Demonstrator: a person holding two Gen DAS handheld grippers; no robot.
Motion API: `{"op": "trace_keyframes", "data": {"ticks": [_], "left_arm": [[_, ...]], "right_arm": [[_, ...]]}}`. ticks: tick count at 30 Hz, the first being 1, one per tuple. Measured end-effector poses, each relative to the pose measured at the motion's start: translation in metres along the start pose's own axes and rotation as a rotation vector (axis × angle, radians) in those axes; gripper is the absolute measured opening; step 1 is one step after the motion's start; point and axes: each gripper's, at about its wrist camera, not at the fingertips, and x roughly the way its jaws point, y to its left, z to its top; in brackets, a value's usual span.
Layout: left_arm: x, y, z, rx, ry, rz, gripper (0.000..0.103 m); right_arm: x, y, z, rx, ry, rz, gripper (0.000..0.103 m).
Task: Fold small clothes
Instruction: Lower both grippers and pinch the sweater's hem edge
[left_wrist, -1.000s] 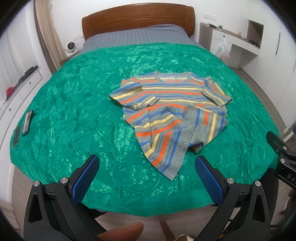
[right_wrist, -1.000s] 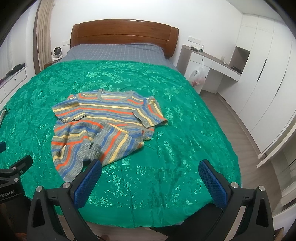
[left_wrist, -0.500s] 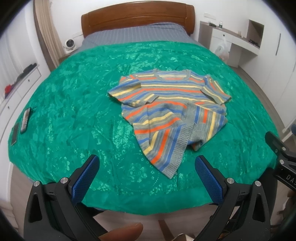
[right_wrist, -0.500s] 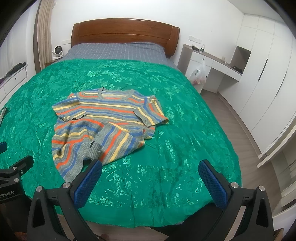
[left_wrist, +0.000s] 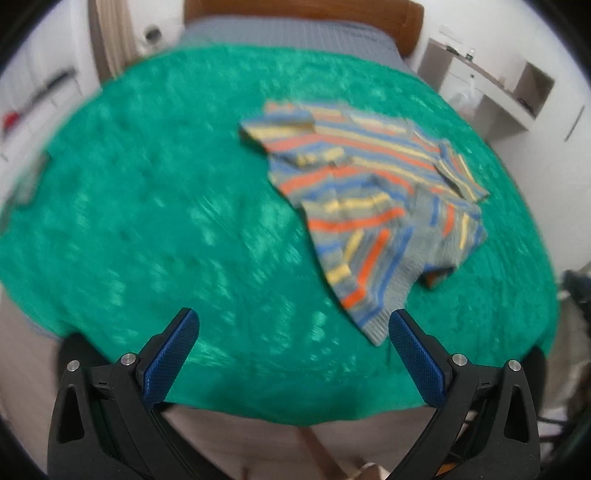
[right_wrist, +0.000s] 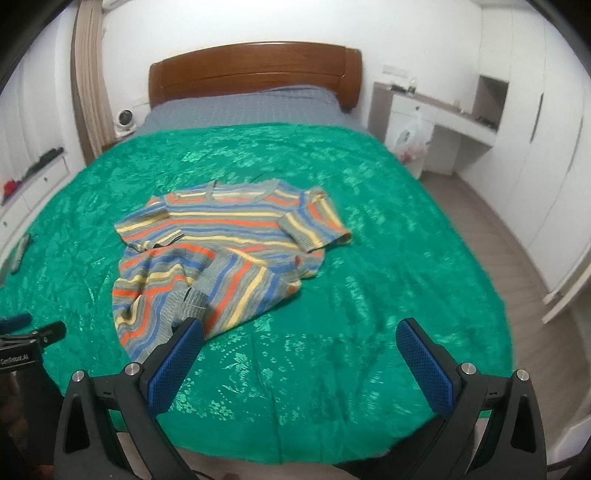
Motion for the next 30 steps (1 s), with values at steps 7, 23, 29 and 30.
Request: {"op": "trace_keyframes", "data": {"ticks": [7,23,29,30], "left_arm": [[0.074,-0.028,-0.006,0.06,0.075,-0.07,0.077],[0.073,0.017,0.005,-0.009,0.107,-0.177,0.004],[0.042,0.057,0.002,0.02,0.121,-0.191,0.004],[0.04,0.062,-0.001,0.033,0.129,-0.185,0.004]], "right_arm": [[0.068,-0.004,-0.011,-0.012,0.125,0.082,0.102],[0.202,0.084,0.032,-0.541,0.25,0.284,0.01],[0.106,0.028,0.013,-0.473,0.174,0.385,0.003],[0.094,0.019,0.004,-0.468,0.185,0.382,0.003]]}}
